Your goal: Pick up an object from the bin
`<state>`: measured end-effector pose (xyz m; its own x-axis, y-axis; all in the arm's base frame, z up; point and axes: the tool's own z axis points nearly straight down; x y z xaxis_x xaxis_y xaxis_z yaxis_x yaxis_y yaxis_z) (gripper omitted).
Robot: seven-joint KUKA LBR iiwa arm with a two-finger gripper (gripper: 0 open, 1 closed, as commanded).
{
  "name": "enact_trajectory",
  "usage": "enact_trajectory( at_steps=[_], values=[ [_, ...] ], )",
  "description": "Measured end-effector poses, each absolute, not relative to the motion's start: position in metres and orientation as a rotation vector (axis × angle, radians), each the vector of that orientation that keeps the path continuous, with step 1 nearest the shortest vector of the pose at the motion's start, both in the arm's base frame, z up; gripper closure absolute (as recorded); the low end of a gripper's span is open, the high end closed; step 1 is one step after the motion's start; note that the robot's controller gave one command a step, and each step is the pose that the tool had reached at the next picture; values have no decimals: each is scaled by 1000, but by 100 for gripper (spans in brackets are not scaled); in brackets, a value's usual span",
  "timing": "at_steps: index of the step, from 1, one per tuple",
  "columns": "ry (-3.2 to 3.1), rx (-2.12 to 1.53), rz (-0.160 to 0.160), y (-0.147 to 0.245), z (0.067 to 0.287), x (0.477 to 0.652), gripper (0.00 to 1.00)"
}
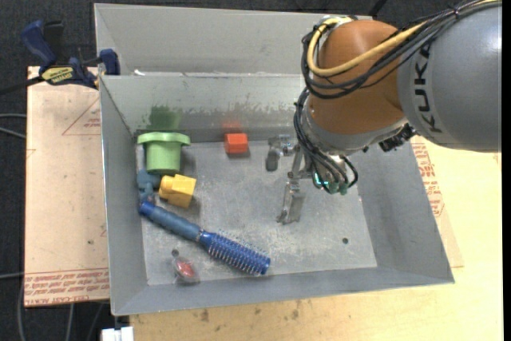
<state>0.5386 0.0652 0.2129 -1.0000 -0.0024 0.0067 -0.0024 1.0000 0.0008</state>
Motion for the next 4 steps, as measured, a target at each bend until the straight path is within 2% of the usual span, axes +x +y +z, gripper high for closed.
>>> enact_trajectory(
  at_steps=[1, 2, 3, 4],
  values=[
    [-3130, 116, -5, 150, 67, 510, 0],
    [-3142, -113, -4, 153, 100, 503, 0],
    [-3126, -303, -2, 155, 121, 486, 0],
    [-3115, -385, 2, 142, 67, 488, 0]
  ],
)
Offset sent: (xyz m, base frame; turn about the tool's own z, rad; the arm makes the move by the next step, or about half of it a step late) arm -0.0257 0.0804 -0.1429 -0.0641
